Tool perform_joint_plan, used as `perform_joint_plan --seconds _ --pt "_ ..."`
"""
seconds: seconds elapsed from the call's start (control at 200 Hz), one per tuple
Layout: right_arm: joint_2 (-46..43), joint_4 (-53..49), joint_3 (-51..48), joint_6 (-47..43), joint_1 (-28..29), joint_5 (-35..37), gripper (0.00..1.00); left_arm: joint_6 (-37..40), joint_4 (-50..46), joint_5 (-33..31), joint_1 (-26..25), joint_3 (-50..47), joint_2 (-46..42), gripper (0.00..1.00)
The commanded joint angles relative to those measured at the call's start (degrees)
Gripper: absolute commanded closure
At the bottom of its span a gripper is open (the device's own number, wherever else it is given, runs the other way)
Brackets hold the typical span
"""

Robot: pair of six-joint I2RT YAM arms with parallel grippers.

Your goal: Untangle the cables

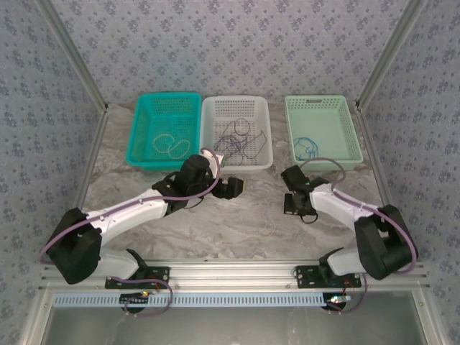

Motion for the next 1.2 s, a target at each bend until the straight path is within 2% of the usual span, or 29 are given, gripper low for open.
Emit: perform_joint_plan --seconds 0.0,0.26,0.415,0.625,0.865,1.194 --pt "-7.0 0.2 0.1 -0.9 1.7 3.9 1.00 0.3 0.8 0.3 0.4 0.5 0.2 0.01" --pt "-21.7 -4.8 2.3 -4.3 5.4 8.7 1.00 0.2 2.1 2.3 0.3 0.8 1.0 0.01" --pt "-26.6 -6.0 3.8 -7.0 8.4 9.7 1.00 4.3 5.6 11.7 -0.8 1.7 2.1 0.04" --pt "-27.8 -6.0 5.9 -10.2 12.4 10.1 1.00 14.6 0.2 14.9 -5.3 7.5 5.9 0.07" --pt "-29.2 -4.5 6.5 -12.4 15.5 8.8 1.00 17.3 0.7 13.4 -5.3 9.6 9.1 0.08" --pt "-30.5 -3.2 6.8 -13.9 16.2 5.6 1.00 19.2 -0.6 18.3 -6.1 13.8 14.6 0.17"
